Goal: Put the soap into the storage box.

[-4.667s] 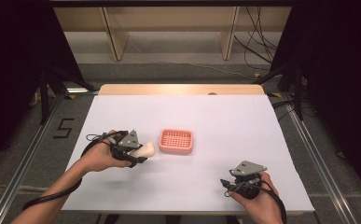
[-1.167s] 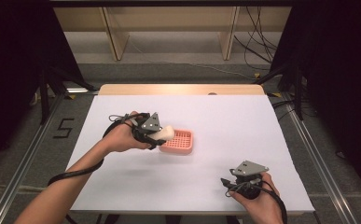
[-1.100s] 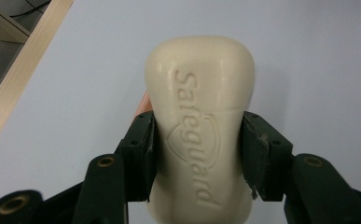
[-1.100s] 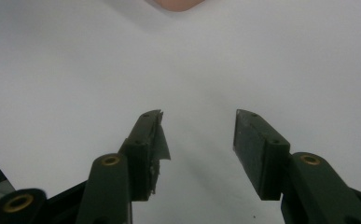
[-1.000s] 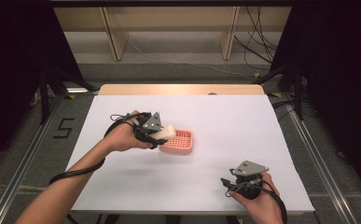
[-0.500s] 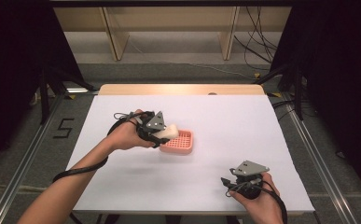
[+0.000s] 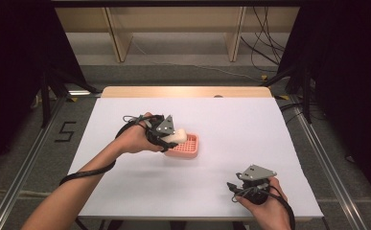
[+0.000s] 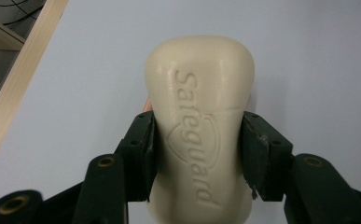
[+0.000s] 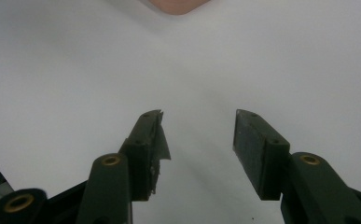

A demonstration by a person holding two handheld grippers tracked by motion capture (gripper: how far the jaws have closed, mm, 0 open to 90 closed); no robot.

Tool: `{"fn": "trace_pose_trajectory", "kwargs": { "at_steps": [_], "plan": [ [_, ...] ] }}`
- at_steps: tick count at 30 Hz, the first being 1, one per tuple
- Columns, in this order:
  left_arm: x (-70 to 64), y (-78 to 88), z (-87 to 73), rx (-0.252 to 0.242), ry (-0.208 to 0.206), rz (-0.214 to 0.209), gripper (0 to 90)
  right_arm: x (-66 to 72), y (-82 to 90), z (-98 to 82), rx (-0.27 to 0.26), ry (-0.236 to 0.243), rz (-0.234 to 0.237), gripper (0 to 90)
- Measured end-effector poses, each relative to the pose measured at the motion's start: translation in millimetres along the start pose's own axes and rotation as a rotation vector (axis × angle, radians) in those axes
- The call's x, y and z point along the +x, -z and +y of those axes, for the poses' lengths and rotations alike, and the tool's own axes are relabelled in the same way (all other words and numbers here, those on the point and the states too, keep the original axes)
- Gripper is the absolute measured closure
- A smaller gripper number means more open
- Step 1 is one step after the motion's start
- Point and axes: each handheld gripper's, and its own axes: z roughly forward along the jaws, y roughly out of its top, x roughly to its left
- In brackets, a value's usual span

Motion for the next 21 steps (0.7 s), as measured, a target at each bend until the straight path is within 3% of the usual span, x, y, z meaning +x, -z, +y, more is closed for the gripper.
{"fn": "trace_pose_trajectory", "kwargs": {
  "at_steps": [4, 7, 13, 17, 18, 21],
  "plan": [
    [-0.1, -3.7, 0.5, 0.002, -0.004, -0.008, 49.4, -0.2, 0.6, 0.2, 0.004, -0.002, 0.003, 52.4],
    [-0.8, -6.1, 0.7, 0.006, -0.008, -0.005, 49.4, -1.8, -1.0, 0.2, -0.012, 0.024, 0.007, 52.4],
    [-1.5, -10.3, 1.5, 0.013, -0.001, -0.018, 49.4, 0.0, -0.3, -0.1, 0.0, 0.003, 0.002, 52.4],
    [-0.9, -14.4, 0.5, 0.028, -0.011, -0.019, 49.4, -1.2, -0.8, 0.1, -0.011, 0.027, -0.003, 52.4],
    [-0.9, -14.4, 0.5, 0.028, -0.011, -0.019, 49.4, 0.6, 0.1, 0.0, 0.003, 0.002, 0.004, 52.4],
    [-0.2, -17.9, 0.4, 0.045, -0.035, -0.012, 49.3, -0.8, -0.7, -0.1, -0.007, 0.019, 0.001, 52.4]
  ]
}}
